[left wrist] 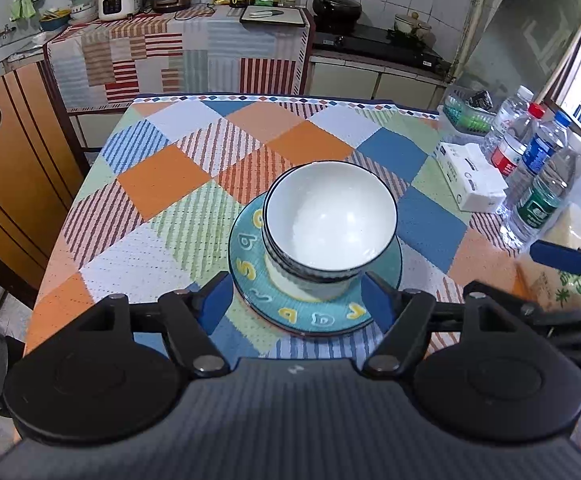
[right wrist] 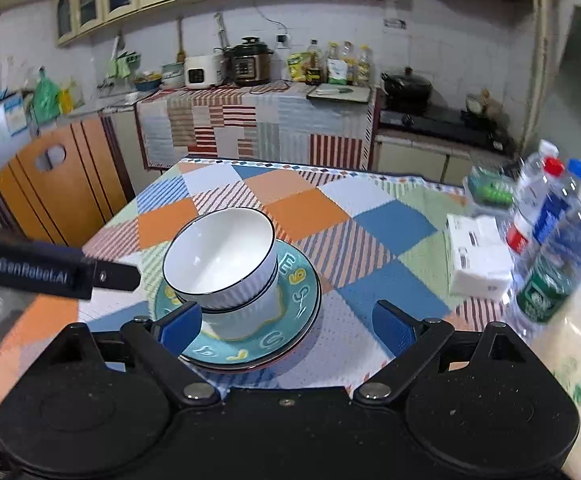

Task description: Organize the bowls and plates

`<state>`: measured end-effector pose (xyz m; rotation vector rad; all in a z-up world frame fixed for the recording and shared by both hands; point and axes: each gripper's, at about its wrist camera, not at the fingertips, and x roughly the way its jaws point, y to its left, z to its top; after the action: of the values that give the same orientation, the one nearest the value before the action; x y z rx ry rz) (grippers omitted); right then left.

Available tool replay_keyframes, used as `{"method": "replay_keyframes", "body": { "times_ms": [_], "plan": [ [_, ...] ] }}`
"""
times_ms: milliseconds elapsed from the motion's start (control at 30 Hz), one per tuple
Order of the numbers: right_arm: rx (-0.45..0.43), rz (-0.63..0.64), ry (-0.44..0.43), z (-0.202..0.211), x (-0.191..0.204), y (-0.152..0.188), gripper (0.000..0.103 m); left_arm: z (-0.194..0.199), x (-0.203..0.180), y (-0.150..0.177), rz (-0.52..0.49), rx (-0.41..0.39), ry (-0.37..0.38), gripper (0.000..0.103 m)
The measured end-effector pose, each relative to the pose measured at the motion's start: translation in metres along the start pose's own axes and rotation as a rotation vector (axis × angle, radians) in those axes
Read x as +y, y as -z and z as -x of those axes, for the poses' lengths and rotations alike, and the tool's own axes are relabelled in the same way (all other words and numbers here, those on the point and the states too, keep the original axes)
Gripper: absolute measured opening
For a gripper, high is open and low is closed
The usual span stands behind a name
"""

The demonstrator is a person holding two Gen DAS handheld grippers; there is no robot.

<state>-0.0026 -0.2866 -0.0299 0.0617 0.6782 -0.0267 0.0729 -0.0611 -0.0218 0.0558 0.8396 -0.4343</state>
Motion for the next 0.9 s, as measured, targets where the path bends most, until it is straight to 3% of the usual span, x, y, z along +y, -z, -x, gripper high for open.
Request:
{"method": "replay_keyframes", "body": {
  "times_ms": [467, 800, 900],
  "plan": [
    [0.046, 0.011, 0.07, 0.042, 0.019, 0.002, 0.098, 0.035, 0.003, 0.018, -0.023, -0.005, -0.034, 0.08],
    [0.059, -0.043, 0.097, 0.053, 0.023, 0.018, 0.098, 0.048, 0.009, 0.037, -0.055, -0.053, -0.067, 0.103],
    [0.079, -0.049, 0.094, 0.054, 0.026, 0.022, 0.098, 0.047, 0.009, 0.042, -0.069, -0.061, -0.068, 0.103]
  ]
}}
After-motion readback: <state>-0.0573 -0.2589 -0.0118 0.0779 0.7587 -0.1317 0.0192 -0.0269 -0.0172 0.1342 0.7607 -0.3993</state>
